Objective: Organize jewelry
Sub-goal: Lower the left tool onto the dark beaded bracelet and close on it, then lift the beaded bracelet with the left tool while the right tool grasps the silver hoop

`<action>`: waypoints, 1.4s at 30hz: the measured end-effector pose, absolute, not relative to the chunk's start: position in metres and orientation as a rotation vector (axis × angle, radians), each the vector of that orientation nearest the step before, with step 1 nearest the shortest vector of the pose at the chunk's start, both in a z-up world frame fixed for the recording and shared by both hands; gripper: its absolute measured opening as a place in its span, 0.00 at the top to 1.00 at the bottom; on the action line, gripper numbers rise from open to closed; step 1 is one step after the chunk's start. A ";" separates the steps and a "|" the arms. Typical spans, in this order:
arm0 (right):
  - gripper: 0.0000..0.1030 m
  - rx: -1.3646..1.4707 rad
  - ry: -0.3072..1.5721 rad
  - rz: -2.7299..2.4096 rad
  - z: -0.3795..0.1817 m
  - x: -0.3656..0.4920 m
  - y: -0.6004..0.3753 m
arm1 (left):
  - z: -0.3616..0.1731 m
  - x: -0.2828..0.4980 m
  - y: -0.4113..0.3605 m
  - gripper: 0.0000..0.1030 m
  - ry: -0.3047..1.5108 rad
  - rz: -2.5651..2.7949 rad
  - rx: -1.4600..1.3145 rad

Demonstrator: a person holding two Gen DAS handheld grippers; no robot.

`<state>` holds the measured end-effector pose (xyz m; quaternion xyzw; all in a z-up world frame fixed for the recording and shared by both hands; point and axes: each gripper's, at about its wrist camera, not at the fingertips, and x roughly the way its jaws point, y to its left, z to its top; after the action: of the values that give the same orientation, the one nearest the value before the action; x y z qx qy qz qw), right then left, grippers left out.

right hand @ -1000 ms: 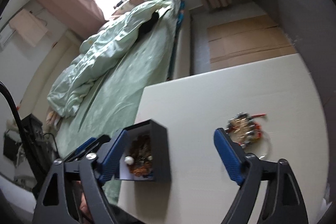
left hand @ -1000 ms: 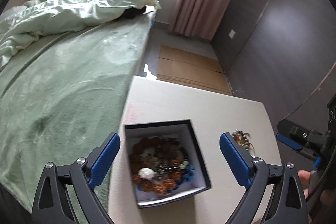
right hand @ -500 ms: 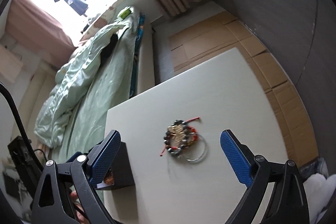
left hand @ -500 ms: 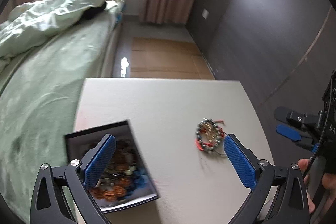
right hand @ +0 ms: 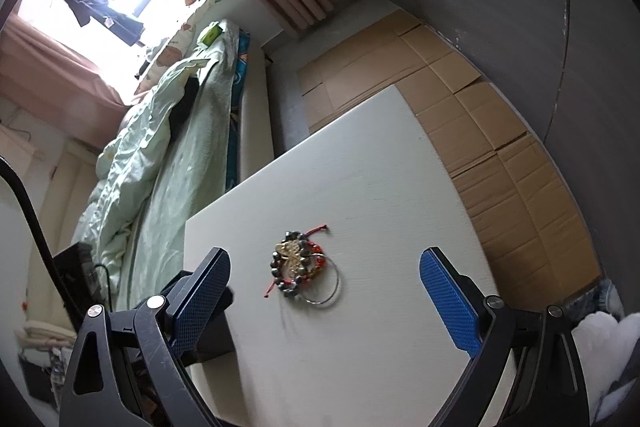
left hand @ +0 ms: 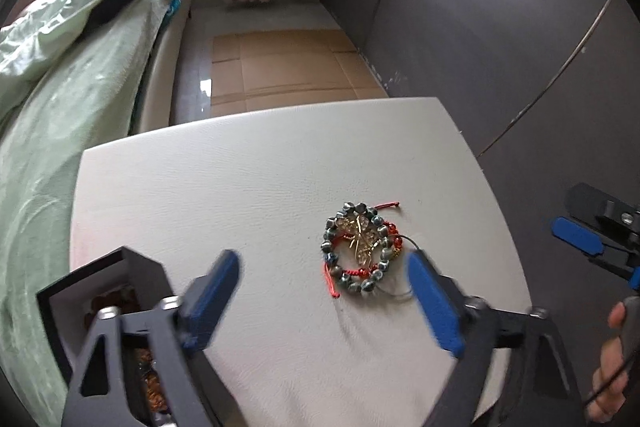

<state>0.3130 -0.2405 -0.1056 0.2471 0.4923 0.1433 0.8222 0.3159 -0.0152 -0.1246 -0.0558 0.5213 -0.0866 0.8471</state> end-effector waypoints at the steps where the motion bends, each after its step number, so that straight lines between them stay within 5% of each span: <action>1: 0.07 0.529 1.046 0.301 -0.106 0.313 -0.243 | -0.129 0.320 -0.016 0.34 1.115 -0.181 -0.115; 8: 0.07 0.496 1.059 0.258 -0.111 0.314 -0.249 | -0.157 0.329 -0.017 0.61 1.163 -0.178 -0.154; 18: 0.07 0.431 1.107 0.212 -0.125 0.318 -0.239 | -0.170 0.335 -0.020 0.76 1.171 -0.163 -0.124; 20: 0.07 0.427 1.112 0.213 -0.126 0.318 -0.234 | -0.171 0.334 -0.020 0.90 1.168 -0.176 -0.124; 42: 0.07 0.307 1.159 0.261 -0.136 0.318 -0.205 | -0.100 0.291 0.019 0.90 0.968 -0.221 -0.247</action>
<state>0.3181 -0.2054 -0.1364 0.1440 0.5438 0.1224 0.8177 0.2912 0.0191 -0.0998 -0.1180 0.4631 -0.1059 0.8720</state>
